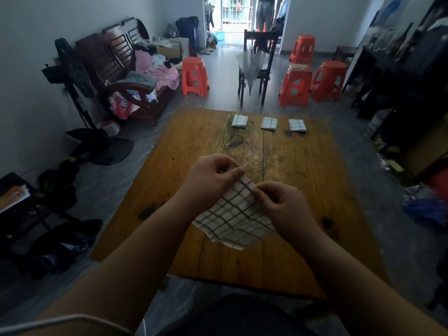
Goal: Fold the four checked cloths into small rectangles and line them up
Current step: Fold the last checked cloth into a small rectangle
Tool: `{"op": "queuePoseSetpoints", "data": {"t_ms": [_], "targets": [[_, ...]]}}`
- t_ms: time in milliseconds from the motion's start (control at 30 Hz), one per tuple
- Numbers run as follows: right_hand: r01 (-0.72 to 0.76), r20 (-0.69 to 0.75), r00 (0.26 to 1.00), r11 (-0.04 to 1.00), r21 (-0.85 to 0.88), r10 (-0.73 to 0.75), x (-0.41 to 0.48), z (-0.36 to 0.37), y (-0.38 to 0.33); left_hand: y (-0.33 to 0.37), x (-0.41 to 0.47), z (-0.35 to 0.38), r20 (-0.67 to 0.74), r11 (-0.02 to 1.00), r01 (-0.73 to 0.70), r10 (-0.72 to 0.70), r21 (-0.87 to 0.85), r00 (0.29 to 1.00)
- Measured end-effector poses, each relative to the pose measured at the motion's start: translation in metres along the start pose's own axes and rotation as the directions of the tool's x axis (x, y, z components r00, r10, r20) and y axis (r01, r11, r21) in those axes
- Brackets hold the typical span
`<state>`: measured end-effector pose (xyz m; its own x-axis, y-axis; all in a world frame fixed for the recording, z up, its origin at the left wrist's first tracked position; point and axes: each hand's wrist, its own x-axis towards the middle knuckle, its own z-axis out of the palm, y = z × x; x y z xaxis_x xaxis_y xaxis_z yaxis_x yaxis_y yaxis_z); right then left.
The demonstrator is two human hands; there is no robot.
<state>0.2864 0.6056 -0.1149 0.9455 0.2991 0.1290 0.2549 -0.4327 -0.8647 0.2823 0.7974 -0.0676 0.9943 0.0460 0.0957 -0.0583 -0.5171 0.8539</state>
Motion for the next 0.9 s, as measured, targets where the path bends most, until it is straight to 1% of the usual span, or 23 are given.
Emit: {"op": "queuePoseSetpoints", "data": {"t_ms": [167, 300, 500, 600, 700, 800, 900], "targets": [[-0.005, -0.009, 1.0, 1.0, -0.024, 0.005, -0.004, -0.007, 0.01, 0.001, 0.005, -0.021, -0.102, 1.0, 0.027, -0.028, -0.009, 0.994], [0.009, -0.002, 1.0, 0.995, -0.103, -0.009, -0.004, -0.014, 0.023, -0.002, 0.009, -0.042, -0.211, 0.996, 0.066, -0.077, -0.06, 0.975], [-0.024, -0.037, 0.999, 0.985, -0.171, 0.018, -0.004, -0.024, 0.048, -0.009, 0.006, -0.07, -0.323, 0.998, 0.053, -0.062, -0.034, 0.945], [-0.045, -0.076, 0.997, 0.984, -0.173, 0.033, -0.002, -0.028, 0.055, -0.012, 0.003, -0.074, -0.274, 0.998, 0.048, -0.054, -0.028, 0.96], [-0.03, -0.081, 0.997, 0.984, -0.178, 0.015, 0.004, -0.025, 0.05, -0.01, 0.002, -0.066, -0.146, 0.996, 0.034, -0.022, 0.077, 0.989], [0.015, -0.049, 0.998, 0.984, -0.176, -0.024, 0.01, -0.015, 0.035, -0.006, 0.002, -0.049, -0.024, 0.992, 0.012, -0.009, 0.125, 1.0], [0.095, 0.001, 0.995, 0.98, -0.173, -0.096, 0.014, -0.004, 0.015, -0.002, 0.003, -0.034, 0.05, 0.992, -0.012, 0.005, 0.129, 0.999]]}}
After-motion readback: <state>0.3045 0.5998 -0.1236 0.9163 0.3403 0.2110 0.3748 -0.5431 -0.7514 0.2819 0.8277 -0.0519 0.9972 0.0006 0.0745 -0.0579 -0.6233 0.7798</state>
